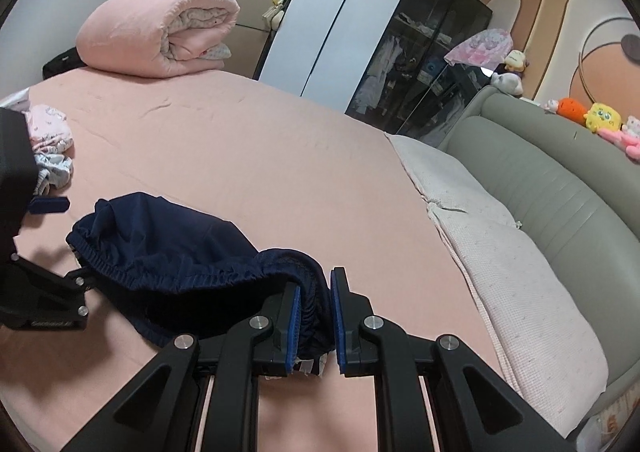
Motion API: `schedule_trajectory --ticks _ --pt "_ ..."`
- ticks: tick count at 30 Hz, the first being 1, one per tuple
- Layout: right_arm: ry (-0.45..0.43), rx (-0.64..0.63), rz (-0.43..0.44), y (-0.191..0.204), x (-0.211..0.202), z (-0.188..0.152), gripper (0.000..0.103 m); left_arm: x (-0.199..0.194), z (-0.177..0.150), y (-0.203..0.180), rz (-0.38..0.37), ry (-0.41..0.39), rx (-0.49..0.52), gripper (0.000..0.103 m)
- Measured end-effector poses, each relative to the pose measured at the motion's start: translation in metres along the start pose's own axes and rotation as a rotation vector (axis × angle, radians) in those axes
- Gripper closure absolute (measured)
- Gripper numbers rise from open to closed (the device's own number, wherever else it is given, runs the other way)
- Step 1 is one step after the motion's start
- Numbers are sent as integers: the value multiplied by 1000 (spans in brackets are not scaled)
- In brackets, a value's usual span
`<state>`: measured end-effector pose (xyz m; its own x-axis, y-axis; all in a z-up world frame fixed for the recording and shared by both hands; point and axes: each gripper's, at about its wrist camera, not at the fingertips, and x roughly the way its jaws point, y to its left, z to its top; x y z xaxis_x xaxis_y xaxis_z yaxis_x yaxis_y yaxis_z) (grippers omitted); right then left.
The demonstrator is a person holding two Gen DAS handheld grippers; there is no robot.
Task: Fold clothes
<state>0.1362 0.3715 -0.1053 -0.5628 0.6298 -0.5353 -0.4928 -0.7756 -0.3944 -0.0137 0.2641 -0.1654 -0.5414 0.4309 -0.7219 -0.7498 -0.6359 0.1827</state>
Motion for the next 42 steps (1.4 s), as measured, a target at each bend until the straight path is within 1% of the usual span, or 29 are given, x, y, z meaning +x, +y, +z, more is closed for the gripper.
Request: schedule_trajectory --ticks 5,7,11,12,14,15,19,22,23,24,25,26,27,28,29,30,32,33,38,40,42 --pt "31 12 13 1 4 -5 92 15 4 -4 7 48 -2 16" --pt "48 34 34 0 5 -7 92 22 5 -7 20 71 9 15" --pt "55 39 22 -1 5 -9 92 32 6 -11 36 109 25 15" --pt "54 32 13 -1 4 -10 92 33 6 -10 32 116 19 14" --pt "55 32 3 -3 4 -11 92 37 6 -6 29 126 0 6" --pt "58 40 4 -5 4 -11 92 38 6 -3 15 133 -19 0" --pt "81 103 29 -16 7 -13 92 43 4 11 -39 160 -94 0" --pt "100 123 37 -18 10 -17 92 46 3 20 -77 175 -143 1" --pt "106 127 39 -19 11 -18 92 43 3 18 -75 160 -133 3" --pt "111 128 42 -19 12 -20 92 40 2 16 -75 144 -122 13" --pt "115 128 45 -18 13 -22 92 36 3 13 -82 130 -112 30" --pt "118 123 48 -18 14 -24 92 33 3 8 -87 118 -92 38" --pt "121 117 50 -17 15 -26 92 30 4 4 -89 108 -69 51" --pt "127 119 55 -17 16 -27 92 28 5 -2 -82 104 -36 59" --pt "132 121 60 -17 17 -29 91 26 6 -8 -74 100 -5 63" --pt "139 125 61 -18 19 -30 91 24 6 -13 -66 93 17 70" --pt "150 127 55 -17 22 -35 90 21 7 -18 -57 80 34 80" --pt "159 107 40 -14 25 -38 90 19 7 -19 -63 74 28 86" --pt "215 -13 -43 1 38 -57 89 13 10 -3 -122 68 -75 91" --pt "234 -36 -47 6 42 -62 89 13 10 11 -143 82 -118 91" --pt "255 -21 -32 9 45 -65 85 11 10 16 -161 98 -151 91"
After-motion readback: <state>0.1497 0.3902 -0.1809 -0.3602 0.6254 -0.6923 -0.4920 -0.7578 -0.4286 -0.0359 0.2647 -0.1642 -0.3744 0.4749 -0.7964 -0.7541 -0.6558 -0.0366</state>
